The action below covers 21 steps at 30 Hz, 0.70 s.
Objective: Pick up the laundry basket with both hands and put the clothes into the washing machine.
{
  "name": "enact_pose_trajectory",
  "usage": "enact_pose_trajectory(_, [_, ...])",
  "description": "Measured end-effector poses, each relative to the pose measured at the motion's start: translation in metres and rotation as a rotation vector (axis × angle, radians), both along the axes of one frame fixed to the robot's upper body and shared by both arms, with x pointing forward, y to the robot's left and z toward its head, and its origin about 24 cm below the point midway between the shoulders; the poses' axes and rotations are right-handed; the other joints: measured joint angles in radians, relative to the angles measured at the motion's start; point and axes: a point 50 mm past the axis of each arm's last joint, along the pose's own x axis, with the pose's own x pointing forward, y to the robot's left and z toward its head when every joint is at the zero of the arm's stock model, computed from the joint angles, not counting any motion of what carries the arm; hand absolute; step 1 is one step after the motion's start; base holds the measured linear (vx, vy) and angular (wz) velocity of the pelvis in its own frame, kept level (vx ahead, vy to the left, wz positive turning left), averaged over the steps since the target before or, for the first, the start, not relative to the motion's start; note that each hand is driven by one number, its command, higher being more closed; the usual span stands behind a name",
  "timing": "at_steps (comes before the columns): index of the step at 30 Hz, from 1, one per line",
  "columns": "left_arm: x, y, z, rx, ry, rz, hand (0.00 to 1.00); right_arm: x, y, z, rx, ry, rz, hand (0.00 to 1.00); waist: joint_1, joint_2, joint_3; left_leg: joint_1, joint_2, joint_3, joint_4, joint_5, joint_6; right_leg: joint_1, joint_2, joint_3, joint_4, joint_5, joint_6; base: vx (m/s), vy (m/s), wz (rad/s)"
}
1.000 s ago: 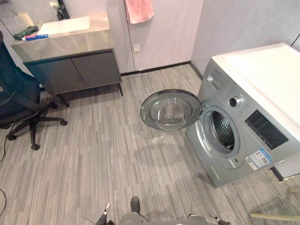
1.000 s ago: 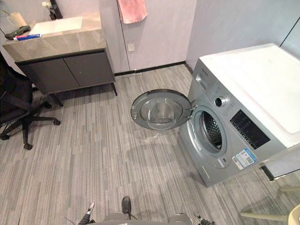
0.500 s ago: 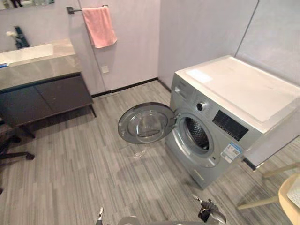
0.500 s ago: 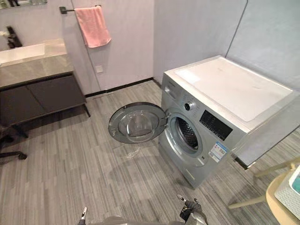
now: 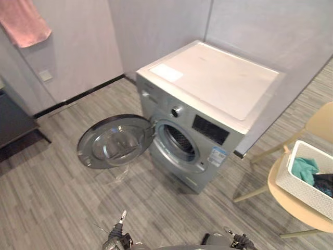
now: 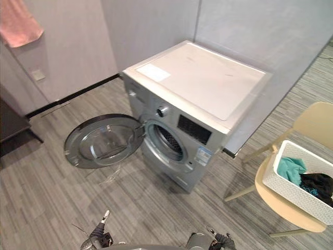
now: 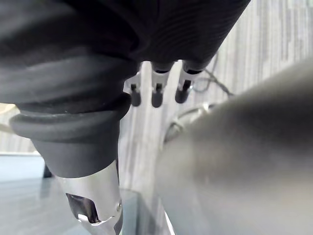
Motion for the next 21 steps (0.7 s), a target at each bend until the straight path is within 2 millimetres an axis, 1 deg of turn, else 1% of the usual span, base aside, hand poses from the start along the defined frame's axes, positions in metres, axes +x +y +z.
enact_pose_trajectory(1, [-0.005,-0.008,-0.004,-0.023,0.034,-0.025,0.00,0.004,-0.007,0.000,-0.009,0.006,0.010,0.00,0.002,0.034,0.003,0.004,0.032,-0.017,-0.041,0.022,-0.008,0.007,0.056,0.012,-0.051,-0.007,0.013,0.06,-0.392,-0.63])
enact_pose_trajectory(2, [-0.007,-0.016,-0.006,-0.041,0.056,-0.051,0.00,0.010,-0.019,0.003,-0.034,0.006,0.016,0.00,-0.004,0.068,0.011,0.012,0.036,-0.049,-0.075,0.046,0.000,0.008,0.103,0.020,-0.085,-0.003,0.005,0.08,-0.438,-0.58])
enact_pose_trajectory(3, [-0.009,-0.018,-0.007,-0.045,0.065,-0.059,0.00,0.010,-0.024,0.004,-0.043,0.011,0.016,0.00,-0.009,0.075,0.013,0.017,0.039,-0.051,-0.089,0.066,-0.001,0.008,0.113,0.021,-0.093,-0.002,0.004,0.07,-0.217,-0.34])
enact_pose_trajectory(4, [-0.011,-0.018,-0.007,-0.045,0.075,-0.064,0.00,0.012,-0.029,0.005,-0.050,0.016,0.018,0.00,-0.018,0.080,0.013,0.023,0.045,-0.054,-0.097,0.105,-0.017,0.013,0.127,0.023,-0.103,-0.005,-0.001,0.09,-0.231,-0.25])
enact_pose_trajectory(5, [-0.013,-0.017,-0.008,-0.038,0.085,-0.066,0.00,0.012,-0.033,0.005,-0.060,0.023,0.020,0.00,-0.023,0.080,0.014,0.032,0.062,-0.060,-0.086,0.129,-0.023,0.029,0.150,0.023,-0.117,-0.010,-0.011,0.11,-0.253,-0.30])
enact_pose_trajectory(6, [-0.013,-0.016,-0.007,-0.034,0.085,-0.064,0.00,0.011,-0.034,0.005,-0.064,0.033,0.032,0.00,-0.023,0.083,0.013,0.030,0.091,-0.070,-0.049,0.137,-0.034,0.043,0.176,0.024,-0.129,-0.017,-0.024,0.10,-0.235,-0.29])
enact_pose_trajectory(7, [-0.012,-0.015,-0.007,-0.033,0.082,-0.063,0.00,0.011,-0.034,0.005,-0.066,0.037,0.043,0.00,-0.023,0.087,0.014,0.026,0.105,-0.080,-0.026,0.140,-0.030,0.055,0.191,0.024,-0.135,-0.022,-0.031,0.04,-0.178,-0.25])
enact_pose_trajectory(8, [-0.009,-0.012,-0.006,-0.023,0.074,-0.061,0.00,0.011,-0.030,0.004,-0.064,0.043,0.065,0.00,-0.023,0.079,0.017,0.002,0.132,-0.102,0.041,0.156,-0.007,0.070,0.217,0.028,-0.154,-0.030,-0.043,0.02,-0.203,-0.28])
enact_pose_trajectory(9, [-0.006,-0.006,-0.004,0.004,0.065,-0.064,0.00,0.012,-0.025,0.003,-0.051,0.042,0.070,0.00,-0.021,0.064,0.026,-0.037,0.162,-0.115,0.137,0.193,0.047,0.092,0.244,0.037,-0.184,-0.037,-0.056,0.01,-0.219,-0.30])
enact_pose_trajectory(10, [-0.003,0.000,-0.002,0.022,0.050,-0.056,0.00,0.012,-0.022,0.002,-0.047,0.042,0.076,0.00,-0.021,0.063,0.037,-0.064,0.177,-0.116,0.194,0.219,0.088,0.106,0.255,0.040,-0.199,-0.034,-0.061,0.03,-0.239,-0.31])
enact_pose_trajectory(11, [0.004,0.008,0.002,0.049,0.016,-0.048,0.00,0.016,-0.020,0.003,-0.052,0.036,0.103,0.00,-0.021,0.038,0.051,-0.115,0.213,-0.125,0.322,0.267,0.173,0.146,0.271,0.054,-0.235,-0.031,-0.080,0.05,-0.181,-0.35])
enact_pose_trajectory(12, [0.007,0.009,0.003,0.055,0.002,-0.060,0.00,0.019,-0.022,0.004,-0.062,0.022,0.107,0.00,-0.017,0.037,0.067,-0.169,0.196,-0.161,0.444,0.173,0.146,0.175,0.283,0.065,-0.261,-0.029,-0.096,0.07,-0.142,-0.35])
enact_pose_trajectory(13, [0.010,0.008,0.004,0.054,-0.006,-0.066,0.00,0.022,-0.026,0.006,-0.074,0.017,0.107,0.00,-0.018,0.041,0.072,-0.196,0.167,-0.165,0.491,0.104,0.120,0.185,0.284,0.072,-0.271,-0.025,-0.105,0.09,-0.040,-0.37])
enact_pose_trajectory(14, [0.015,-0.002,0.004,0.031,-0.018,-0.089,0.00,0.025,-0.034,0.009,-0.097,0.009,0.108,0.00,-0.023,0.056,0.084,-0.232,0.077,-0.174,0.515,0.007,0.078,0.202,0.282,0.092,-0.291,-0.020,-0.110,0.10,0.020,-0.52])
enact_pose_trajectory(15, [0.015,-0.011,0.003,0.010,-0.021,-0.099,0.00,0.027,-0.038,0.010,-0.107,0.004,0.110,0.00,-0.017,0.067,0.088,-0.250,-0.025,-0.177,0.454,-0.044,0.062,0.207,0.277,0.116,-0.304,-0.011,-0.101,0.10,0.045,-0.61])
enact_pose_trajectory(16, [0.015,-0.011,0.003,0.009,-0.022,-0.102,0.00,0.029,-0.037,0.011,-0.106,0.000,0.112,0.00,-0.016,0.071,0.089,-0.254,-0.073,-0.179,0.397,-0.049,0.067,0.209,0.278,0.130,-0.308,-0.009,-0.098,0.14,0.090,-0.78])
enact_pose_trajectory(17, [0.010,-0.011,0.002,0.007,-0.009,-0.097,0.00,0.031,-0.036,0.011,-0.103,-0.006,0.114,0.00,-0.012,0.074,0.090,-0.259,-0.162,-0.214,0.258,-0.064,0.082,0.207,0.282,0.159,-0.314,-0.007,-0.093,0.16,0.094,-0.80])
enact_pose_trajectory(18, [0.007,-0.010,0.001,0.006,-0.002,-0.081,0.00,0.032,-0.029,0.010,-0.088,-0.010,0.117,0.00,0.007,0.074,0.088,-0.237,-0.223,-0.304,0.125,-0.065,0.084,0.203,0.290,0.198,-0.329,-0.001,-0.082,0.17,0.089,-0.88])
enact_pose_trajectory(19, [0.006,-0.009,0.001,0.007,0.000,-0.075,0.00,0.032,-0.026,0.009,-0.081,-0.012,0.121,0.00,0.017,0.079,0.084,-0.211,-0.244,-0.365,0.079,-0.076,0.101,0.199,0.297,0.224,-0.342,0.006,-0.074,0.19,0.070,-0.86])
enact_pose_trajectory(20, [0.004,-0.008,0.000,0.002,0.006,-0.053,0.00,0.036,-0.019,0.009,-0.065,-0.023,0.128,0.00,0.032,0.071,0.082,-0.183,-0.273,-0.395,0.028,-0.072,0.146,0.193,0.297,0.255,-0.360,0.022,-0.051,0.18,0.058,-0.57])
enact_pose_trajectory(21, [0.005,-0.009,0.000,-0.003,0.007,-0.040,0.00,0.038,-0.017,0.009,-0.062,-0.030,0.127,0.00,0.033,0.069,0.087,-0.183,-0.273,-0.380,0.031,-0.071,0.155,0.193,0.296,0.260,-0.363,0.029,-0.040,0.21,0.087,-0.59])
